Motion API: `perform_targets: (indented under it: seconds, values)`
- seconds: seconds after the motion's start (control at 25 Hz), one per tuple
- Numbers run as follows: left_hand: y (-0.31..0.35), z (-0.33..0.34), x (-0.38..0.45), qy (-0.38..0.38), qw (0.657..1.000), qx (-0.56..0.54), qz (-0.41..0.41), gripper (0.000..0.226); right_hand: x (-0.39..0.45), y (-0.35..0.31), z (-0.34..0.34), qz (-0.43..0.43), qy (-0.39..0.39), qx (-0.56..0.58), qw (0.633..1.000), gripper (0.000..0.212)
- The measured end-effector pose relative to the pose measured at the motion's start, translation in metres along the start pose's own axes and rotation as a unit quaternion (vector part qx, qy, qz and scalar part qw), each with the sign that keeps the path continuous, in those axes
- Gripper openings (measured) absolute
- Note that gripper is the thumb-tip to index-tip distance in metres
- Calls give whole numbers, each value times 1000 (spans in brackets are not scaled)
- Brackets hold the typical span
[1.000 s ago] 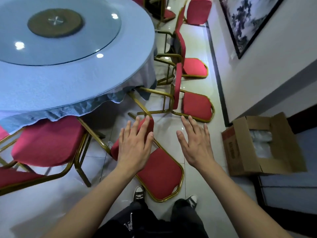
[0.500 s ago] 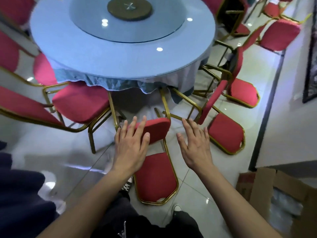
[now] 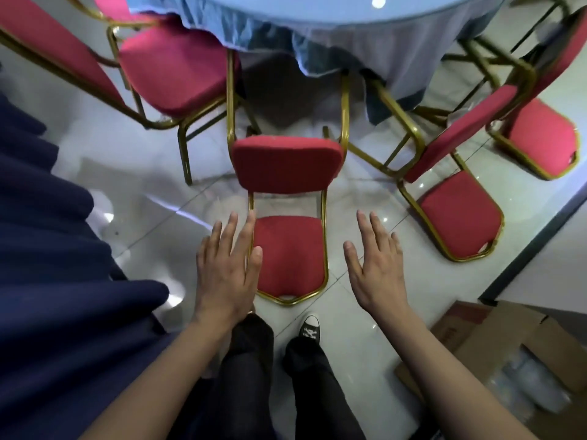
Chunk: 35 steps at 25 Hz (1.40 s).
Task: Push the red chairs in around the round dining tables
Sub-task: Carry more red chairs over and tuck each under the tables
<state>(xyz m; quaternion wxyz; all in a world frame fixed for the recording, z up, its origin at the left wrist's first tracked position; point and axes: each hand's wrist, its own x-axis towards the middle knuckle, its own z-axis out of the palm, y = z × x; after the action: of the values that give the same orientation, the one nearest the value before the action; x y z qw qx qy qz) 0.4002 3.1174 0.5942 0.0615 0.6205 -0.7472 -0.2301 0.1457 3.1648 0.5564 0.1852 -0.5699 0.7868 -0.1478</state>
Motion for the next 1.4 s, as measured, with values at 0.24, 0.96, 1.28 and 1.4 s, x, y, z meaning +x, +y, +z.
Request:
perform_targets:
  seconds: [0.24, 0.96, 1.28, 1.4]
  values:
    - [-76, 133, 13, -21, 998, -26, -53, 62, 9, 68, 147, 19, -57, -1, 998, 63]
    - [-348, 590, 119, -164, 982, 55, -76, 76, 60, 285, 597, 90, -158, -63, 981, 83]
    - [-383, 612, 136, -155, 971, -138, -118, 79, 68, 307, 622, 182, -149, 76, 969, 102]
    - [-390, 608, 143, -182, 964, -153, -115, 77, 70, 303, 624, 198, -132, 91, 967, 107]
